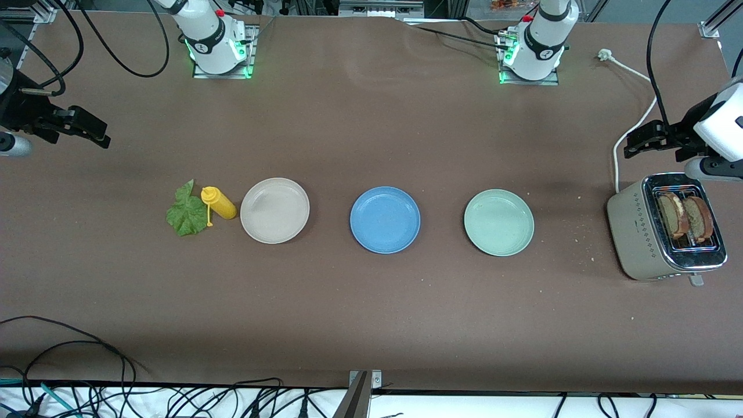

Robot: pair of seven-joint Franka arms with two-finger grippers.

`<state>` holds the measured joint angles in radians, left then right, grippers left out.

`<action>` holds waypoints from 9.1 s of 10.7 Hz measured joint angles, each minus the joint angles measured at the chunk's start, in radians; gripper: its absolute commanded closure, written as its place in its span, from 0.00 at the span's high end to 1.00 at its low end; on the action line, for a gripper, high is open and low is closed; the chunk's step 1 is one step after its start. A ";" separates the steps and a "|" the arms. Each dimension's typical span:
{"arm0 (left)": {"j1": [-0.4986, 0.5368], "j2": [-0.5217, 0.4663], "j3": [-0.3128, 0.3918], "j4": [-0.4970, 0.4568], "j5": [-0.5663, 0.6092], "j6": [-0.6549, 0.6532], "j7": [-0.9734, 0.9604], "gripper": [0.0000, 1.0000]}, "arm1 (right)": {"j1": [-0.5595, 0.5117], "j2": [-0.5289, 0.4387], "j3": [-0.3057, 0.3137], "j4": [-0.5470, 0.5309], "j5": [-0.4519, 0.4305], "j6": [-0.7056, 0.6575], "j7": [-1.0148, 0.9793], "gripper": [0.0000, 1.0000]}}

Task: Make sandwich in blue plate with both arms

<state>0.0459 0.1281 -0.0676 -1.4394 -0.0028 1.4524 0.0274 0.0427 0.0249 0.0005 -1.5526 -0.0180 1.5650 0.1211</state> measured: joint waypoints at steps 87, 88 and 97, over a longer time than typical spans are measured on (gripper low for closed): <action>-0.288 0.514 -0.090 0.084 -0.583 0.395 -0.175 0.00 | 0.017 -0.003 0.016 0.008 0.002 -0.004 0.000 1.00; -0.303 0.549 -0.090 0.084 -0.628 0.461 -0.175 0.00 | 0.017 -0.003 0.016 0.008 0.002 -0.004 0.000 1.00; -0.400 0.630 -0.089 0.090 -0.730 0.601 -0.177 0.00 | 0.017 -0.003 0.016 0.008 0.002 -0.004 0.000 1.00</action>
<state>-0.3546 0.7580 -0.1562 -1.3498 -0.7324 2.0537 -0.1498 0.0595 0.0222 0.0170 -1.5448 -0.0162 1.5609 0.1214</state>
